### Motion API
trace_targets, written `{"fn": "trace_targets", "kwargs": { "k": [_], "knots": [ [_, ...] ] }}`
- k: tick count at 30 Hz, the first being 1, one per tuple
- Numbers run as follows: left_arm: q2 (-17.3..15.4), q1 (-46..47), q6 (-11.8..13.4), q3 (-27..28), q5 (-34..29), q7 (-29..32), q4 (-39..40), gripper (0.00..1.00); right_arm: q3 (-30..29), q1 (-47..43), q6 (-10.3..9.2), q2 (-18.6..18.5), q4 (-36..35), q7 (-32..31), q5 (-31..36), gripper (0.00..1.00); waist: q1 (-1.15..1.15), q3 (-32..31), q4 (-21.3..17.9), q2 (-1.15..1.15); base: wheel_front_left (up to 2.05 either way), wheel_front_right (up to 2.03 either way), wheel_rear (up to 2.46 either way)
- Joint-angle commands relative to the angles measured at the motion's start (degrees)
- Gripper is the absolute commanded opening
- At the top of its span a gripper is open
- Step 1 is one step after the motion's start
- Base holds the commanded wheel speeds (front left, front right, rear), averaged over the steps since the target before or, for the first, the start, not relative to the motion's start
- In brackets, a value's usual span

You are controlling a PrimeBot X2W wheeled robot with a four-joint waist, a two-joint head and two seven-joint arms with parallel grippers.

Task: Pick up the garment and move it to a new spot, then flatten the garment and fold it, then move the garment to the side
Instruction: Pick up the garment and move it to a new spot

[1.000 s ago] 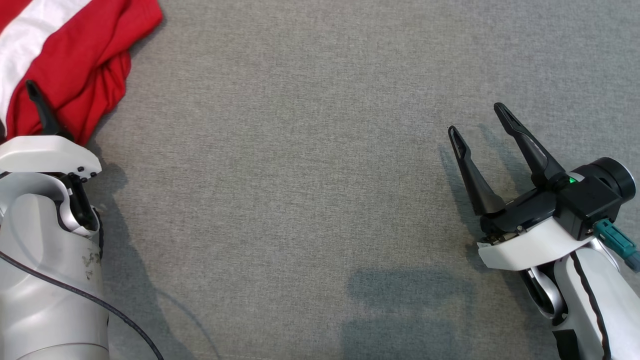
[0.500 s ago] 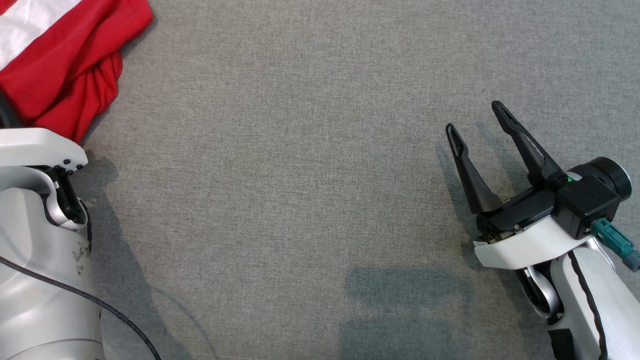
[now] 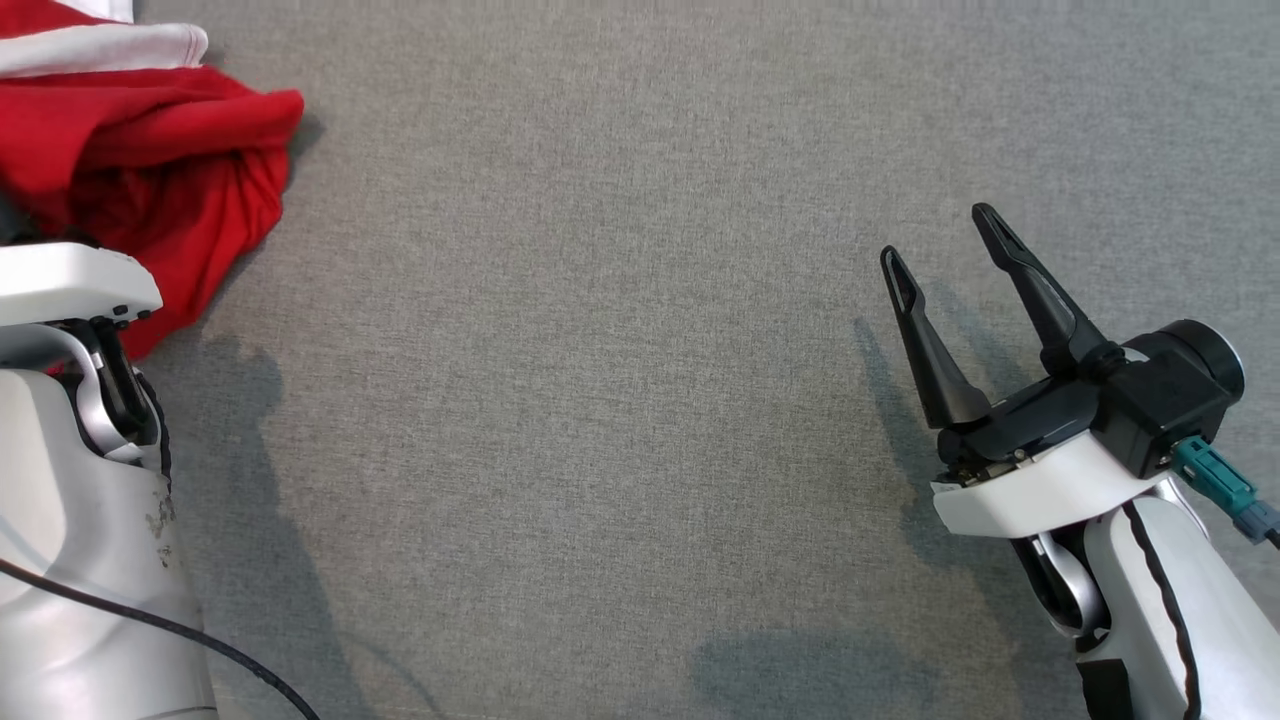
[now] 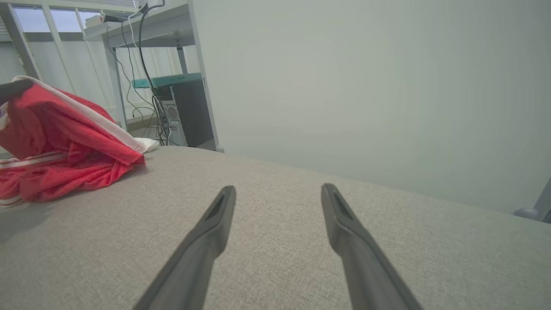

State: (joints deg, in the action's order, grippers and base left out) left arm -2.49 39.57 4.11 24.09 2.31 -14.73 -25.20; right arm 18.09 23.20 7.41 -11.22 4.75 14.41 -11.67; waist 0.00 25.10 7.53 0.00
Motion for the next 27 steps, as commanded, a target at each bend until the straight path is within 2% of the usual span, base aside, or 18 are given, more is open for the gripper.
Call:
{"fn": "trace_targets", "kwargs": {
  "k": [1,14,20,27],
  "knots": [
    [-2.32,-0.88,-0.13,0.64,-0.55,-0.27,2.22,0.0,0.77,-0.66,0.08,0.38,-1.13,0.59,-0.54,1.0,0.0,-0.75,-0.17,0.0,0.0,0.0,0.0],
    [-1.41,-5.62,-3.16,-6.38,-2.76,-0.27,13.68,0.0,-1.54,-4.94,0.08,3.38,-1.04,0.59,-1.18,1.0,0.0,-9.43,-4.19,0.0,0.0,0.0,0.0],
    [-1.22,-6.85,-5.18,-9.69,-2.71,-0.27,16.19,0.0,-3.14,-6.89,0.08,4.54,-1.4,0.59,-1.3,1.0,0.0,-12.79,-7.73,0.0,0.0,0.0,0.0],
    [-0.94,-7.33,-6.39,-13.15,-2.22,-0.27,15.5,0.0,-4.45,-8.93,0.08,5.84,-1.52,0.59,-1.53,1.0,0.0,-16.02,-13.16,0.0,0.0,0.0,0.0]
  ]
}}
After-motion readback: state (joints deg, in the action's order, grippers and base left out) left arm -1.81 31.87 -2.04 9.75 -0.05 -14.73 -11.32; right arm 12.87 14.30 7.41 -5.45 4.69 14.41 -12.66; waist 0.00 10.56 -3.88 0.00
